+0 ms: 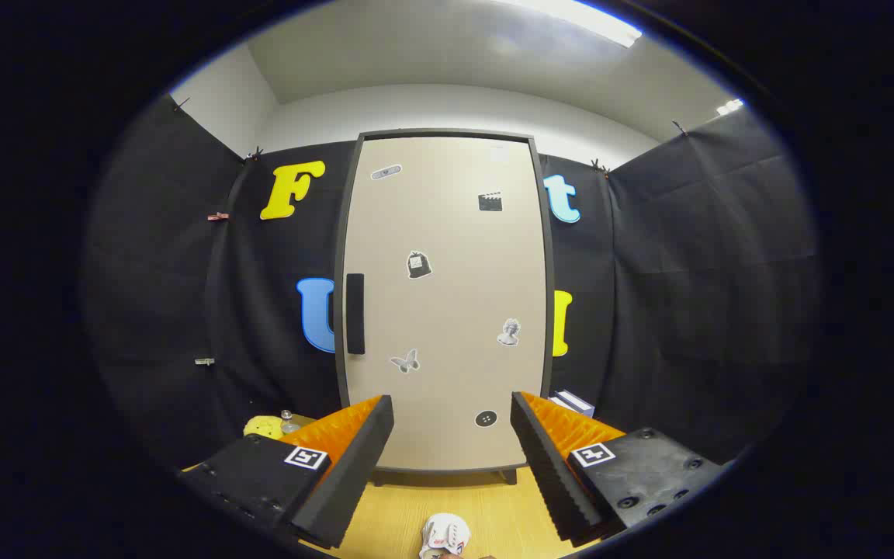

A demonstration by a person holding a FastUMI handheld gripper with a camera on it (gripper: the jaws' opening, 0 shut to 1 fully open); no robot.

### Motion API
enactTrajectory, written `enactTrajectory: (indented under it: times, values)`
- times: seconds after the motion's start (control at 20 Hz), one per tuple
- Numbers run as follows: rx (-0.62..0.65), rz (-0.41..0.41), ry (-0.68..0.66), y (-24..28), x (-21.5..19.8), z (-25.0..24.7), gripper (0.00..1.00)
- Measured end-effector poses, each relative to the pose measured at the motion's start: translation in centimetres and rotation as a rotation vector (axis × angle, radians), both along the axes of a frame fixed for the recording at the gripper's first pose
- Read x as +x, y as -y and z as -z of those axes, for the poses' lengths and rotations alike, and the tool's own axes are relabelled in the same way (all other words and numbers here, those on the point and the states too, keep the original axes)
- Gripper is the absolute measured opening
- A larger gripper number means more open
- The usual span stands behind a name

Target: Open the shoe cabinet door, grab the shoes and put them into the shoe cabinet, then close the shoe cabinet door.

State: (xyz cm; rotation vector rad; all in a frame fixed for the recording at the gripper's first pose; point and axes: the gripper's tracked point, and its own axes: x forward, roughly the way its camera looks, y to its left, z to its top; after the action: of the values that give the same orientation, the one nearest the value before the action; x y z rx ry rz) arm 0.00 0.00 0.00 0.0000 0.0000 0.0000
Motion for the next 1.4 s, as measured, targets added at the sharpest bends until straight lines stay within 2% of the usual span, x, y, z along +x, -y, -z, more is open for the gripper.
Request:
enactTrajectory:
  times: [0.35,1.0,1.4]
  values:
    - [0.020,-0.011,-0.031,-1.3,0.8,0.2,0.98]
    - [0.020,0.039,-0.017,-0.7,2.6,-1.6,0.98]
    - [0.031,-0.003,-0.023,-3.5,7.7,-2.8,0.98]
